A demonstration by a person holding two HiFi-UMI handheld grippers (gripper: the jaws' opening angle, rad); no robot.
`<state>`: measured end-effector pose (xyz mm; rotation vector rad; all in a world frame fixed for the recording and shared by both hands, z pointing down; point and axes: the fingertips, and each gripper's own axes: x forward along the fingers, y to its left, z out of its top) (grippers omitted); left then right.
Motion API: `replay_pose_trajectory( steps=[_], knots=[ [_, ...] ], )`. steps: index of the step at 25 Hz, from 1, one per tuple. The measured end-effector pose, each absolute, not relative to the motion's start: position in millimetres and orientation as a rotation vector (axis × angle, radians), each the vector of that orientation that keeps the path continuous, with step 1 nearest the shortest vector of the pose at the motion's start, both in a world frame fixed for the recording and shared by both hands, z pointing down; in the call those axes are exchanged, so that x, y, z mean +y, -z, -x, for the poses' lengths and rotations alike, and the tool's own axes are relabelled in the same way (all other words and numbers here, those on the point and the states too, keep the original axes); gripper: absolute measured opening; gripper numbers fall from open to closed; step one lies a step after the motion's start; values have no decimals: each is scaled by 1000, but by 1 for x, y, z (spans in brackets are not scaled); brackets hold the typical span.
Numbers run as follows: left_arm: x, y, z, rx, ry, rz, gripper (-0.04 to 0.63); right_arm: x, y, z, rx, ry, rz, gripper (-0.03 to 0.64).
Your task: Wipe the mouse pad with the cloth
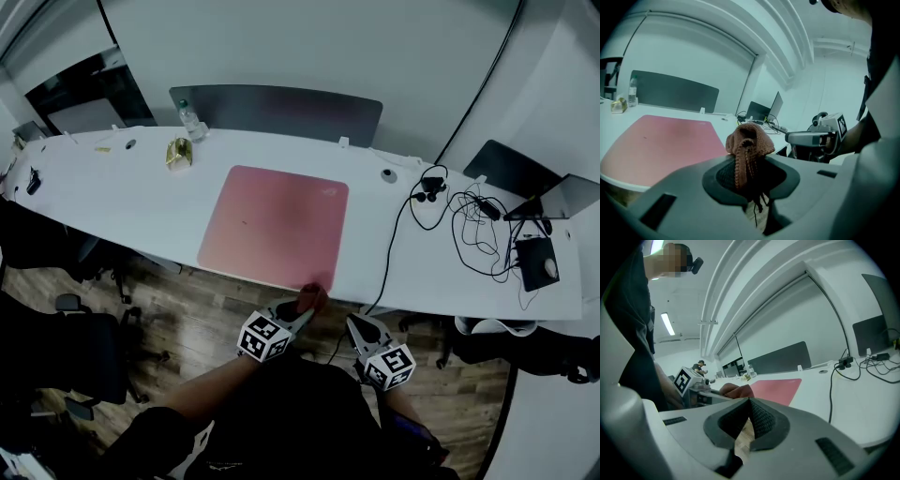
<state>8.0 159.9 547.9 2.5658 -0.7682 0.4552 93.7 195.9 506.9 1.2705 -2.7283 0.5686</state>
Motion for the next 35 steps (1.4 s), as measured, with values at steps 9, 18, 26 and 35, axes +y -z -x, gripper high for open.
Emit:
replay_pose_trajectory(
  steps=[9, 18, 26, 35],
  knots=[
    [121, -592, -41, -737, -609, -2518, 89, 178, -512, -112, -2679, -586, -1338, 25],
    [92, -626, -62, -727, -737, -2487, 89, 174, -518, -129, -2623, -621, -1394, 25],
    [80, -643, -41, -810, -921, -2502, 89, 157, -521, -117, -2624, -638, -1351, 25],
    [68, -643, 14, -872, -983, -2477, 89, 126, -517, -79, -2669, -627, -1236, 25]
  ],
)
